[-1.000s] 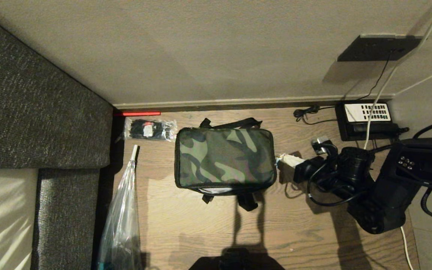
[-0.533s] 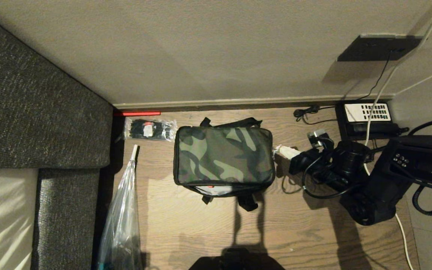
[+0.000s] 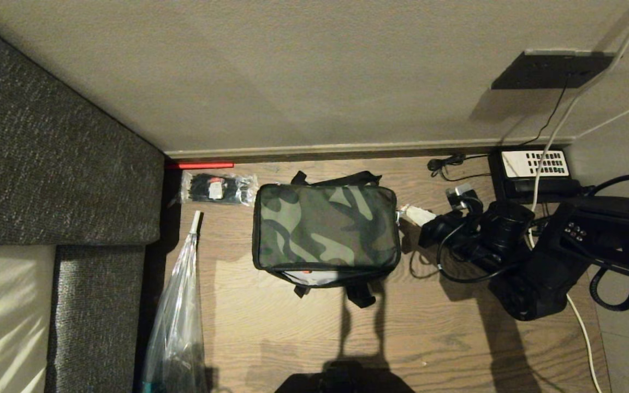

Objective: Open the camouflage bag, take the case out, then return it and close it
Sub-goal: Open the top of the storage box

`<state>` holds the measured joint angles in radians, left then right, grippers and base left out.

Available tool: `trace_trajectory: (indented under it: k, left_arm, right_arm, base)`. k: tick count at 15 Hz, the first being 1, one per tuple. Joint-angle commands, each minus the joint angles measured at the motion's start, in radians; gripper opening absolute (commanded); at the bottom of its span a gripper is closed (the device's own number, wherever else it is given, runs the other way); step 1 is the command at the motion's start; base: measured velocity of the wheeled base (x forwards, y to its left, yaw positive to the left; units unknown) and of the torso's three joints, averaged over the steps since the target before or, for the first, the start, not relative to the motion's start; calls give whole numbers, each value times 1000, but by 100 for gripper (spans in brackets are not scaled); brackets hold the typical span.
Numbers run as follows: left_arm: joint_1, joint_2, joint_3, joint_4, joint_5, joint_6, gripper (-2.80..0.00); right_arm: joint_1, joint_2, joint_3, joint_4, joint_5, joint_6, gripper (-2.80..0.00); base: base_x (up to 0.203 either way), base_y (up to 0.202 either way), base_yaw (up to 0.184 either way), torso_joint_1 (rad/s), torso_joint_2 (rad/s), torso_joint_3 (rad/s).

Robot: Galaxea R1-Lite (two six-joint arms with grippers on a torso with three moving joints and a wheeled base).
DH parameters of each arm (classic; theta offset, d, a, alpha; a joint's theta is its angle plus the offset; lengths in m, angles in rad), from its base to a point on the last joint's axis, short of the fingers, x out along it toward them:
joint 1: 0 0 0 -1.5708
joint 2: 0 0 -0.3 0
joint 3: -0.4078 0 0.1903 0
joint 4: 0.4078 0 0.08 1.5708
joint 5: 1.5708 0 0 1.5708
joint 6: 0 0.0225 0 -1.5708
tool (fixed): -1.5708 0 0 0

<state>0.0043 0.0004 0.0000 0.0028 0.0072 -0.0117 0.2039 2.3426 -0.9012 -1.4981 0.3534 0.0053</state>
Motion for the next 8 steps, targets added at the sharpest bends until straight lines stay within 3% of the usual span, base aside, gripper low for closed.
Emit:
trace_trajectory:
  k: [1,8]
  left_arm:
    - [0,-2,3,0,0,-1,-280]
    - [0,-2,3,0,0,-1,-280]
  right_arm:
    - [-13,15,-27,-5,4,-8,-280]
    - [-25,23,-121,-1,7,-4,-280]
  base:
    - [0,0,0,0,0,0]
    - [0,0,0,0,0,0]
